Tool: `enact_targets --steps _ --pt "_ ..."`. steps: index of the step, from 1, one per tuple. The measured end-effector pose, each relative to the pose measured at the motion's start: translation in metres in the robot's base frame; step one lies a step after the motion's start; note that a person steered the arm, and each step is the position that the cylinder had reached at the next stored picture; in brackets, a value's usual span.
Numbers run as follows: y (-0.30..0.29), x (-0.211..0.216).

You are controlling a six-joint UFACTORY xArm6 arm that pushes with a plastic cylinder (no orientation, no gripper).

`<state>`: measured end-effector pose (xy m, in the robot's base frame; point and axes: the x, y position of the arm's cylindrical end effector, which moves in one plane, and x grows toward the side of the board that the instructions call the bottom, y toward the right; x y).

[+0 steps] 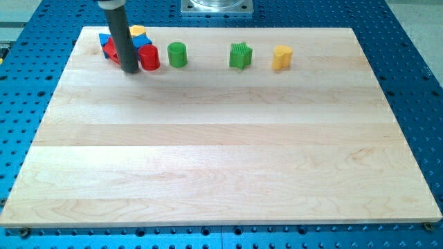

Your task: Move the heart into the green star

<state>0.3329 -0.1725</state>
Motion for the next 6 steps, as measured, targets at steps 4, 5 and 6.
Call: enact_targets --steps 4,5,6 --pt "0.007 0.009" --pt "0.077 0.032" --pt "0.141 -0.003"
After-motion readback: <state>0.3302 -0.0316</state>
